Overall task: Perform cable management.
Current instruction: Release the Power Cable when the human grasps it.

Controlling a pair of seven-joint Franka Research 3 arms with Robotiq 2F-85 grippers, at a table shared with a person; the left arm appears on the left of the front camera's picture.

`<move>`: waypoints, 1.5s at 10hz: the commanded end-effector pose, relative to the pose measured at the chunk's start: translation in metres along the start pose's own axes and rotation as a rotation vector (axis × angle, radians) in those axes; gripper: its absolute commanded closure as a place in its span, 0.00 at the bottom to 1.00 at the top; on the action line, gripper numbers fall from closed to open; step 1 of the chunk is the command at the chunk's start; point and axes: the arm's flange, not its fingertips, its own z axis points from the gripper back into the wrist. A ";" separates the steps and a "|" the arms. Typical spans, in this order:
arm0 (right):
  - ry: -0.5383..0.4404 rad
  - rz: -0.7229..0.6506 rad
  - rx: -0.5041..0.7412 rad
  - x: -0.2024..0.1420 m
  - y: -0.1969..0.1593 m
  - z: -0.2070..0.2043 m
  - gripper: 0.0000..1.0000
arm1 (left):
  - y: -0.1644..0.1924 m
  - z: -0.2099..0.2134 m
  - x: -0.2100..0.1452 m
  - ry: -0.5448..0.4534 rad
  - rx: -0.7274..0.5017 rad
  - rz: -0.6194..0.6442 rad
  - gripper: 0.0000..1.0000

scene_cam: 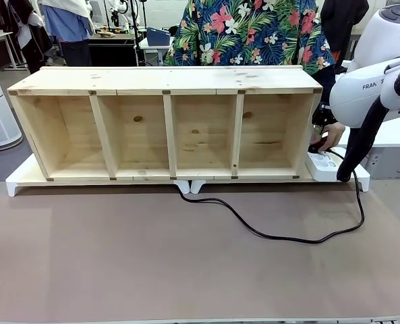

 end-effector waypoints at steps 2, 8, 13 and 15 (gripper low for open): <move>0.005 -0.001 -0.002 0.000 0.000 -0.001 0.00 | 0.001 0.000 -0.001 0.004 -0.002 0.005 0.00; 0.005 -0.001 -0.002 0.000 0.000 -0.001 0.00 | 0.001 0.000 -0.001 0.004 -0.002 0.005 0.00; 0.005 -0.001 -0.002 0.000 0.000 -0.001 0.00 | 0.001 0.000 -0.001 0.004 -0.002 0.005 0.00; 0.005 -0.001 -0.002 0.000 0.000 -0.001 0.00 | 0.001 0.000 -0.001 0.004 -0.002 0.005 0.00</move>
